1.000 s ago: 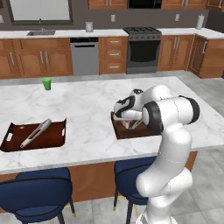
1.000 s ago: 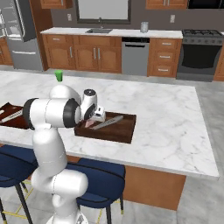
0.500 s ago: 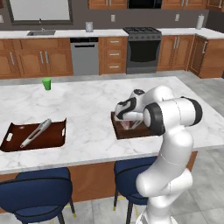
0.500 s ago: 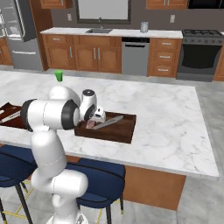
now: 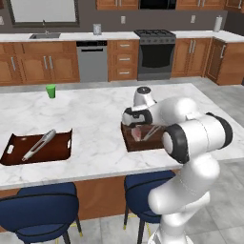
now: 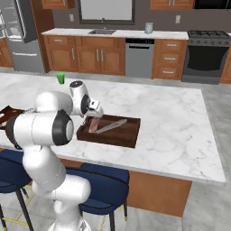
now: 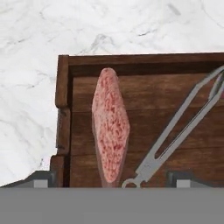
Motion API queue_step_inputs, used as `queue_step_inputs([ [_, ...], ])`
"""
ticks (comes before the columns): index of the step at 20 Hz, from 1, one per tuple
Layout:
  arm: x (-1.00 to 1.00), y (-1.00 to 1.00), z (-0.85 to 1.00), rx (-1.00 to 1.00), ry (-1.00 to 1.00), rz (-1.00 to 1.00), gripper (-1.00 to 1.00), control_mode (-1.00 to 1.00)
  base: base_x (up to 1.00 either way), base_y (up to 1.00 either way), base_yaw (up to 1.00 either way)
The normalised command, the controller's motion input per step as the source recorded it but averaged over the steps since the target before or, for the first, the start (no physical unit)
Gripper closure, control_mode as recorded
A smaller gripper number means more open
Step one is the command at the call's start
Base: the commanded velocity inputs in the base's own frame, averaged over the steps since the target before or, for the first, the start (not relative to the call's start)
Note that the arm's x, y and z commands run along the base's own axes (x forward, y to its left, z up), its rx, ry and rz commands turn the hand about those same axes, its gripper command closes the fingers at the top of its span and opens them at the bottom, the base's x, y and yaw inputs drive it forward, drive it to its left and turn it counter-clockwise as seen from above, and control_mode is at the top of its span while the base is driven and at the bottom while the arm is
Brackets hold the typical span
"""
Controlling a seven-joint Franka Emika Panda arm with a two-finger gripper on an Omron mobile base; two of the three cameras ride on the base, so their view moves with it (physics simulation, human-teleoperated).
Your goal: Gather the lime and eggplant from the fridge and place them on a tray on the dining counter. Then gather the steak and fish from the fridge and place them on the other tray.
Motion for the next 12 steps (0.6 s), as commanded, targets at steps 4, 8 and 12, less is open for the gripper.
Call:
queue_step_inputs([
  [4, -0.67, 0.11, 0.74, -0.05, 0.00, -0.03, -1.00, -1.00, 0.00, 0.00, 0.00],
  [8, -0.78, 0.12, 0.73, -0.01, 0.00, -0.01, -1.00, -1.00, 0.00, 0.00, 0.00],
  [12, -0.85, 0.22, 0.76, 0.00, 0.04, 0.00, -1.00, -1.00, 0.00, 0.00, 0.00],
])
